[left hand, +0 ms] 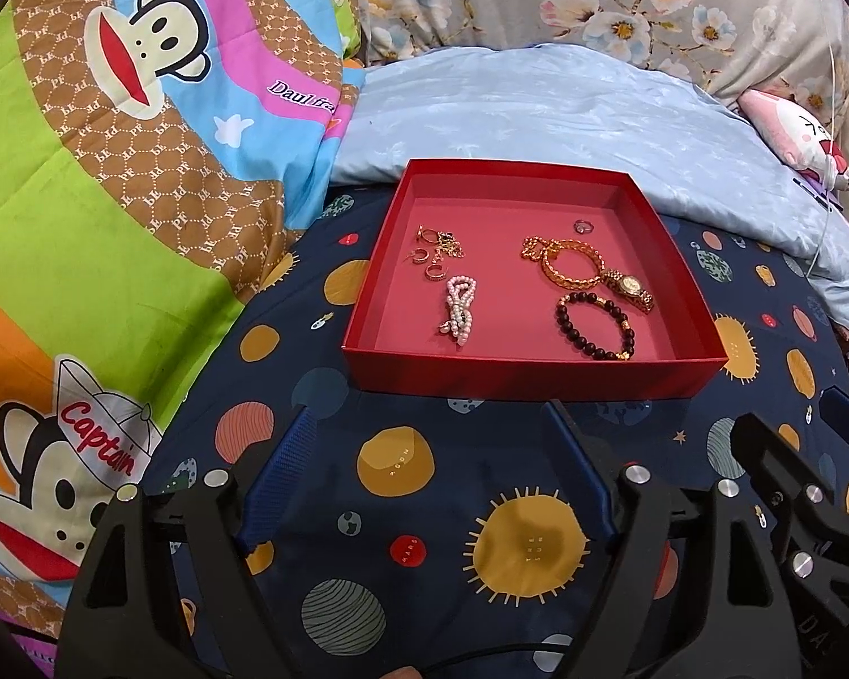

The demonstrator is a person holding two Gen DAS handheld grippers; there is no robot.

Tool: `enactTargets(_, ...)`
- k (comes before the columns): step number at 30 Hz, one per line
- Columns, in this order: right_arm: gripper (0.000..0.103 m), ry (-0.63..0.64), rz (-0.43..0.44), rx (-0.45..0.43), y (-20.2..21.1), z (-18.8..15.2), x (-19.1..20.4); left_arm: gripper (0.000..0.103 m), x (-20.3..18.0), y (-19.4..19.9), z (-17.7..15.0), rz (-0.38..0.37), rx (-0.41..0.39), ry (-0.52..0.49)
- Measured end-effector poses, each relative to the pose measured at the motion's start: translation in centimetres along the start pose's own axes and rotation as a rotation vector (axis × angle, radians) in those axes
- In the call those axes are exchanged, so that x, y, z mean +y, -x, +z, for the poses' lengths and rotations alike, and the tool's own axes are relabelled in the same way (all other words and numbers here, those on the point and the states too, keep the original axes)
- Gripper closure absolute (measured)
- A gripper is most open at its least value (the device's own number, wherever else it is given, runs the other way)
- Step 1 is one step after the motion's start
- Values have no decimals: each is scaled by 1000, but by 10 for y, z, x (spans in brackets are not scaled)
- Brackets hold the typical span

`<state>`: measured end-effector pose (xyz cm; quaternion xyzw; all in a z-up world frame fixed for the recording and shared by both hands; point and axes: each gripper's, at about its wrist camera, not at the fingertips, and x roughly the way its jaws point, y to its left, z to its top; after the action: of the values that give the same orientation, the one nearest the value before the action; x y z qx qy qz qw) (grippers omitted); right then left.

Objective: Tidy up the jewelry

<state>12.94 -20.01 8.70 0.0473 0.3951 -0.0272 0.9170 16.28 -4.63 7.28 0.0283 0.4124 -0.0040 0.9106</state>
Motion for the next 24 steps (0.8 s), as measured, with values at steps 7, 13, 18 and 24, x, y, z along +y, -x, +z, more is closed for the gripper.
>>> enactTargets(7,23,1,0,0,0,0,0,25,2,0,2,9,4,15)
enactTargets(13,23,2,-1,0,0,0,1,25,3,2,2,16,-1,15)
enactTargets(18,23,3,-2,0,0,0,1,25,3,4,0,26,-7,13)
enactTargets(24,23,1,1,0,0,-1,1,25,2,7,0,35,-17,7)
